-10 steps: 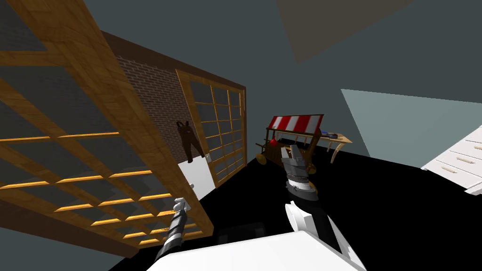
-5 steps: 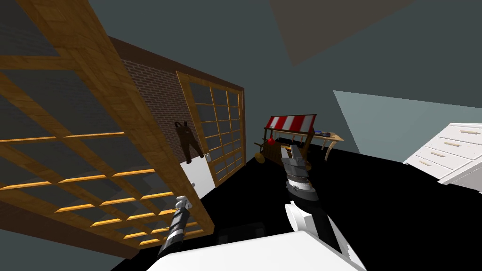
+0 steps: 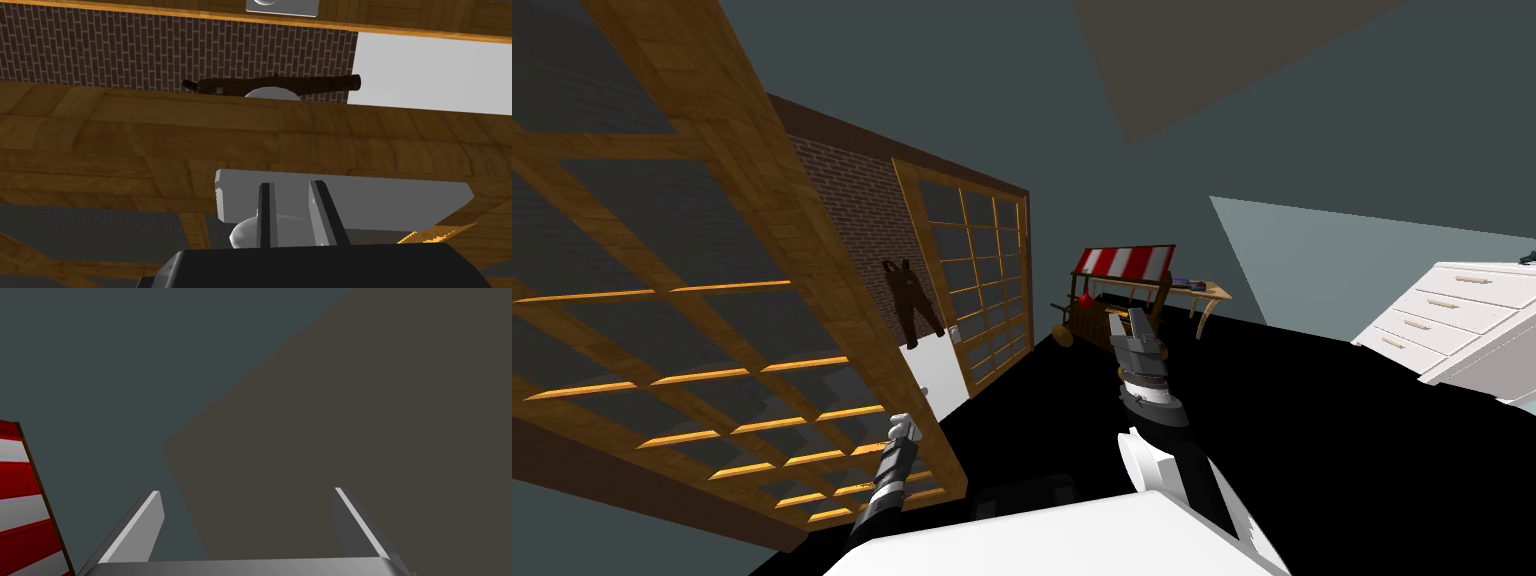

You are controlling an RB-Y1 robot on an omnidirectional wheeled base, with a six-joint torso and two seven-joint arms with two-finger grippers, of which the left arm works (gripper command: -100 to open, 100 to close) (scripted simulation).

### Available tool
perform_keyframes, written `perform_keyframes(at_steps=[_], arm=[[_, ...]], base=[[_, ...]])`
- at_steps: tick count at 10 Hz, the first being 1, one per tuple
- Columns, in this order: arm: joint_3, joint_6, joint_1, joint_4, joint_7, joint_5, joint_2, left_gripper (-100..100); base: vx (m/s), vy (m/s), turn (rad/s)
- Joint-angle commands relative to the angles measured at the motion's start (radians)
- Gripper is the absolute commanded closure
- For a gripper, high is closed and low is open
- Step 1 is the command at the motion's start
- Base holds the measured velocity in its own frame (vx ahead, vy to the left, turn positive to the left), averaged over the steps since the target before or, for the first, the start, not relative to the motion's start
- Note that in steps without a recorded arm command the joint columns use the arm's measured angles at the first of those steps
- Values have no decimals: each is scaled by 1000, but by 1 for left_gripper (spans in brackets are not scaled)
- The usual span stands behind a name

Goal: Pull the door open

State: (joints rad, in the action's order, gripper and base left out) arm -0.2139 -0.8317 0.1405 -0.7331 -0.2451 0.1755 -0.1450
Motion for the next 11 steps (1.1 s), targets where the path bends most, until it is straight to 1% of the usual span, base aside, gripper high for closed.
perform_keyframes(at_steps=[1, 2, 3, 6, 9, 10, 11], arm=[[4, 10, 14, 11, -38, 15, -7, 100], [19, 8, 7, 13, -67, 26, -12, 100], [28, 1, 0, -3, -85, 29, -7, -100], [45, 1, -7, -6, -149, 49, -9, -100], [69, 1, -16, -10, -233, 77, -13, -100], [69, 1, -16, -10, -235, 77, -13, -100], [79, 1, -20, -11, -268, 89, -15, -100]], base=[[-33, 5, -55], [-82, 39, -91], [-111, 24, -96], [-82, 26, -67], [-90, 37, -67], [-71, 31, -34], [-59, 28, -41]])
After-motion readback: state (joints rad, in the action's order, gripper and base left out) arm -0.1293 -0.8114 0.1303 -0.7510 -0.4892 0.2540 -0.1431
